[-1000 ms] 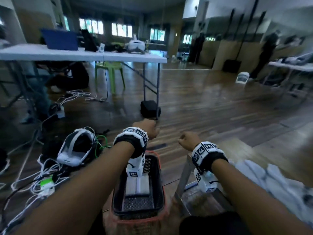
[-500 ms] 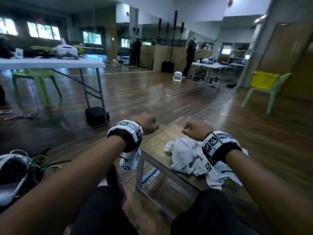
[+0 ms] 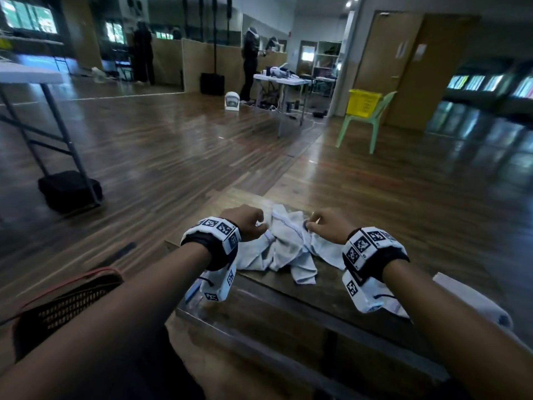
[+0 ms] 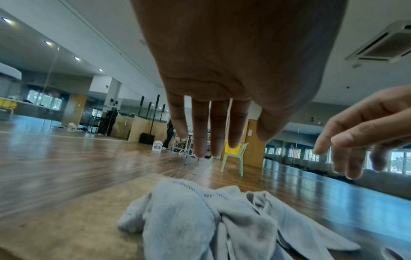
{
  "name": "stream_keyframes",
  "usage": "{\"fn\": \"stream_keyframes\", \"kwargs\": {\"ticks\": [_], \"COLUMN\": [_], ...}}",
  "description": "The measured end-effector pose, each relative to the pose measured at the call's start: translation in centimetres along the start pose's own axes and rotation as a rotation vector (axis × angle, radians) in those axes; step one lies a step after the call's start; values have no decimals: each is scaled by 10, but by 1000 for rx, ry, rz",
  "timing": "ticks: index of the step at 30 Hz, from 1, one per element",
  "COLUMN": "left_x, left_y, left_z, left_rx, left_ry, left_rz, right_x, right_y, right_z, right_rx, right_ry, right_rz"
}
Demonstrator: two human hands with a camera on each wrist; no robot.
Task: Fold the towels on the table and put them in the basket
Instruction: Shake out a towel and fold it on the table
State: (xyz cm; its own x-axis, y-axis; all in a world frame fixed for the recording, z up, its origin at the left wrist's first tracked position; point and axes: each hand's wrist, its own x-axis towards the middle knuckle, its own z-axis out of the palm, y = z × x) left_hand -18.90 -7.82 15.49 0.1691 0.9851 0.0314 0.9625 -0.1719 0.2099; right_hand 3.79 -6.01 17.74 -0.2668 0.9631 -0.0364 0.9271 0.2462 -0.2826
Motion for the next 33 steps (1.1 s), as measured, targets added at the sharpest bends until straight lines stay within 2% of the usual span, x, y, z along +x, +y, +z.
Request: {"fn": "stream_keyframes", "kwargs": {"ticks": [9,17,23,28,33], "left_x": [40,55,62,61,54], "left_y": [17,25,26,28,26], "left_z": [91,158,168,163,140], "left_rx": [-22,-39,-34,-10,-153], "left_ry": [-43,-9,22,58,200], "left_rz": [132,114,34,27,48], "right_x": [28,50,62,67,64], "right_y": [49,79,77,68,65], "right_z": [70,113,127,126,116], "right_rx": [-25,67,115,71,104], "right_ry": [-122,-48,7,49,133], "right_rz": [19,51,-47,-69,-82]}}
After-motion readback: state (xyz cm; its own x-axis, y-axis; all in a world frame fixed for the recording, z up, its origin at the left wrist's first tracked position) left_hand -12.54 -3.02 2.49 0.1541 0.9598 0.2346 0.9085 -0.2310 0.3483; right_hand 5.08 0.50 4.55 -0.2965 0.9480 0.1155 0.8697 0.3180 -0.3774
